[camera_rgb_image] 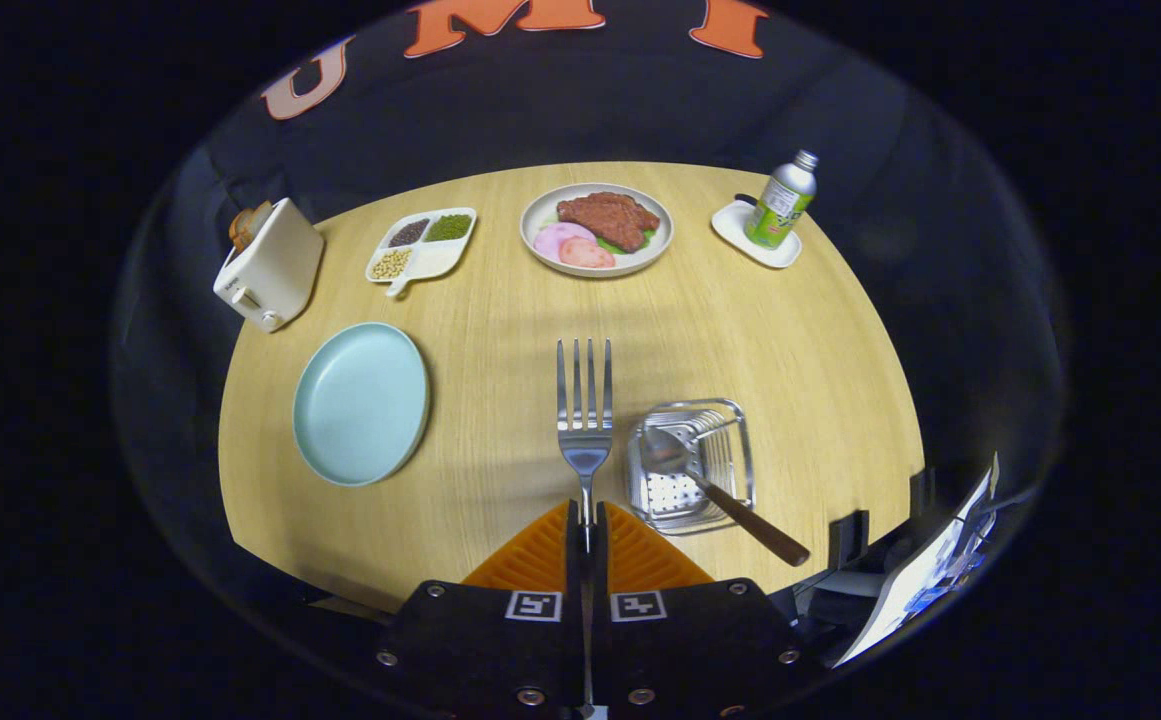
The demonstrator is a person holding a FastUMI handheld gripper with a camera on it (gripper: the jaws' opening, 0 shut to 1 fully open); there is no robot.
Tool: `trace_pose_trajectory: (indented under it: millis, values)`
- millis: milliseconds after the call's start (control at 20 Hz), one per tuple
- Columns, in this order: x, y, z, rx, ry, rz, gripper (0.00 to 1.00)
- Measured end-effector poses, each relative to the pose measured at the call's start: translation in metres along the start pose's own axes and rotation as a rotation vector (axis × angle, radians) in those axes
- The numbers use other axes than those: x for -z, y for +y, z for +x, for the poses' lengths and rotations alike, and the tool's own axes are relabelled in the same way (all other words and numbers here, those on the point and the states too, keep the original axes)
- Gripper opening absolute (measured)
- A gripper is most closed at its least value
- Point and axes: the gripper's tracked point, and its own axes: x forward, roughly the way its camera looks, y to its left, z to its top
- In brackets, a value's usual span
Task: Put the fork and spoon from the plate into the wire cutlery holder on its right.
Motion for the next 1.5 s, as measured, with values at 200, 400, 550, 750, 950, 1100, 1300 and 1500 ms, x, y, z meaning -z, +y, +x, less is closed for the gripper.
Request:
trace_pose_trajectory:
  millis: [200,400,550,750,950,1100,1300,1500]
  values:
    - [0.020,-0.027,0.004,0.024,0.045,0.014,0.03]
    - [0.023,-0.039,0.011,0.027,0.063,0.015,0.04]
    - [0.025,-0.044,0.019,0.025,0.076,0.007,0.06]
    - [0.016,-0.043,0.017,-0.019,0.071,0.023,0.08]
    - [-0.026,-0.048,0.002,-0.046,-0.088,0.044,0.09]
    - [-0.080,-0.039,-0.028,-0.114,-0.310,0.086,0.10]
    - [-0.144,-0.052,-0.088,-0.049,-0.623,0.054,0.17]
    - [-0.183,-0.030,-0.165,-0.073,-0.882,0.049,0.37]
